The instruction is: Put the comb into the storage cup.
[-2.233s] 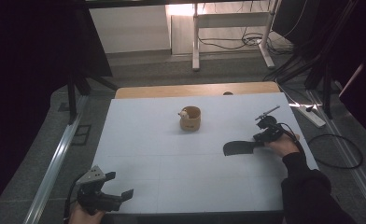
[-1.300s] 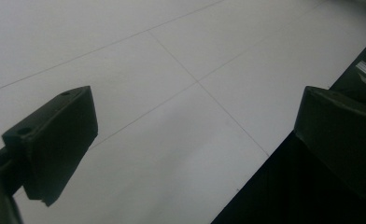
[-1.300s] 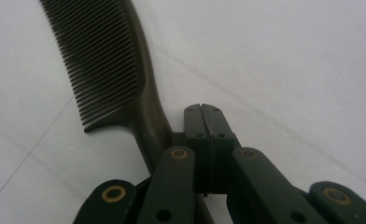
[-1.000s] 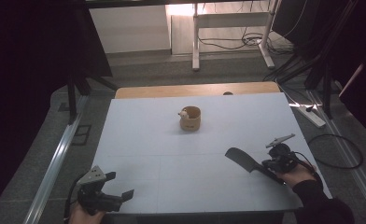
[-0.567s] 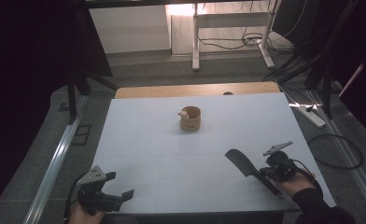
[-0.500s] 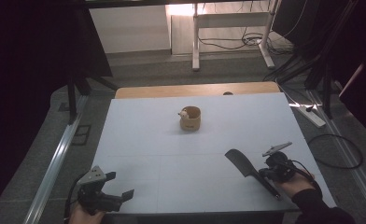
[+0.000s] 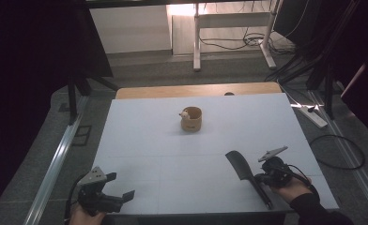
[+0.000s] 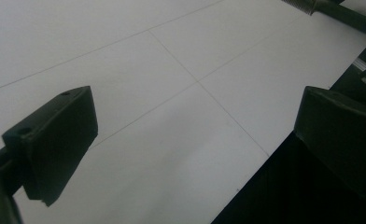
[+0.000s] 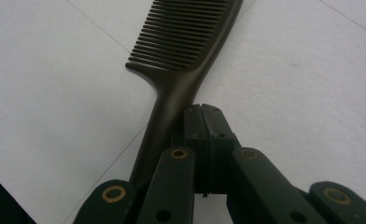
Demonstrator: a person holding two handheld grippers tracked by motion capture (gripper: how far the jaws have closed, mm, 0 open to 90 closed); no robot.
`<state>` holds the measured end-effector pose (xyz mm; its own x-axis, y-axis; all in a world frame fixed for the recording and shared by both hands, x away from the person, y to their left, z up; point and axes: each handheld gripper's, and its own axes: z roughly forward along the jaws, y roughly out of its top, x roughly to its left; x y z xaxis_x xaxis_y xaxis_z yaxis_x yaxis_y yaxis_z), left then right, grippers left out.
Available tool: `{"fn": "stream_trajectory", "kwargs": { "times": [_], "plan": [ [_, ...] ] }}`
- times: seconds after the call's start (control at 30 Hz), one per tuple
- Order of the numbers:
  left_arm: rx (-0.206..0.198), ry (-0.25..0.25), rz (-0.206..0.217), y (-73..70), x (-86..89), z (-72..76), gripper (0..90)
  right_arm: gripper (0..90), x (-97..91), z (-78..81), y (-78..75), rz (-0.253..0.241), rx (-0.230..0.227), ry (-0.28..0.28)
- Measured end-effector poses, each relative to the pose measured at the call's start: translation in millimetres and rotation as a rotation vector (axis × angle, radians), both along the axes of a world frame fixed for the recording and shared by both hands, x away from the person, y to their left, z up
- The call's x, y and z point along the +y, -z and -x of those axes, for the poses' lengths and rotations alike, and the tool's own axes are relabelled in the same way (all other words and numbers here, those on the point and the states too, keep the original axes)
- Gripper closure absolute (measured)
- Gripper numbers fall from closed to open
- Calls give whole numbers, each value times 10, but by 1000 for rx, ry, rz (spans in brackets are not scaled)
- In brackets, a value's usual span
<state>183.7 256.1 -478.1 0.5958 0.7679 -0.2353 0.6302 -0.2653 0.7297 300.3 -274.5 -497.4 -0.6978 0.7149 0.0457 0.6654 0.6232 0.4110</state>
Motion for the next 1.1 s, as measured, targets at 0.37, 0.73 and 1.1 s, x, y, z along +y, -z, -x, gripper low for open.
{"fn": "stream_trajectory", "kwargs": {
  "times": [0.37, 0.73, 1.1],
  "plan": [
    [0, -1, 3, -1, 5, 2, 4, 740, -135, 68, -199, -47, -97, 56],
    [1, -1, 3, 0, 4, -1, 5, 354, -151, 161, -309, -94, -123, 85],
    [2, -1, 3, 1, 4, -2, 5, 49, -43, 185, -323, -56, -104, 37]
  ]
}}
